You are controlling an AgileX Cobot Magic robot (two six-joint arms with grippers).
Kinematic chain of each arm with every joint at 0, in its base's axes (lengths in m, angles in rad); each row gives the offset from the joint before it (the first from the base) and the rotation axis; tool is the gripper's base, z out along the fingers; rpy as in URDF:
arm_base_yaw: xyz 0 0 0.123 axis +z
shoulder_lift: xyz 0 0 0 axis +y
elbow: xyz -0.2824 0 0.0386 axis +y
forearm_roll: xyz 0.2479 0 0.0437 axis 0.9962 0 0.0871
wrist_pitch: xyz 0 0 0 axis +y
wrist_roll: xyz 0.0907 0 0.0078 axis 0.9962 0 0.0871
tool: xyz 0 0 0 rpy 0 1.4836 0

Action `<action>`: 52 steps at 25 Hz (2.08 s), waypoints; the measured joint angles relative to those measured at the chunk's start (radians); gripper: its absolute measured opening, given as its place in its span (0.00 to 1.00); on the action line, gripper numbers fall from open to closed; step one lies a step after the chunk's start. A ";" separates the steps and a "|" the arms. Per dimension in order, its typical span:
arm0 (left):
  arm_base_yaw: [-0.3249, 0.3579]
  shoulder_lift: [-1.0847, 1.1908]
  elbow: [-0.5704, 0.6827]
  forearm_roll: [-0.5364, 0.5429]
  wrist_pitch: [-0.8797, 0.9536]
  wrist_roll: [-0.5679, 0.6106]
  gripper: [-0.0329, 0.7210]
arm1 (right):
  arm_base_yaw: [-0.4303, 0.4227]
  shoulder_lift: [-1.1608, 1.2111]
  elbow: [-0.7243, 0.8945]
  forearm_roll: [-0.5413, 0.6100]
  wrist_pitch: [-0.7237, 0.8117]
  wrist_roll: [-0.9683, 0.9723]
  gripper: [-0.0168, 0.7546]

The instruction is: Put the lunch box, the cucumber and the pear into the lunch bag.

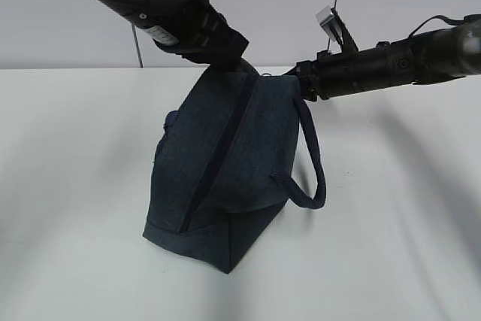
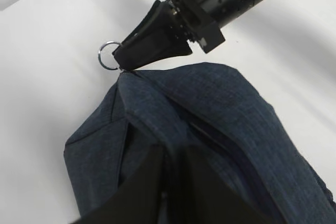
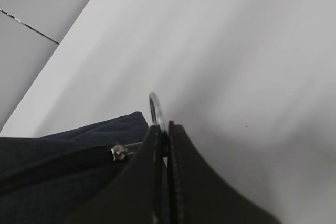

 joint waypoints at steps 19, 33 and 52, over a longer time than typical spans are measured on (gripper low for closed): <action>-0.001 -0.007 0.008 -0.010 -0.004 0.005 0.08 | -0.009 0.001 -0.071 -0.034 -0.062 0.010 0.02; -0.001 0.061 -0.001 0.035 -0.095 0.007 0.08 | -0.014 -0.005 -0.071 -0.097 -0.007 0.028 0.08; 0.066 0.070 -0.003 0.014 -0.014 -0.025 0.28 | -0.018 -0.055 -0.071 -0.157 0.145 0.110 0.59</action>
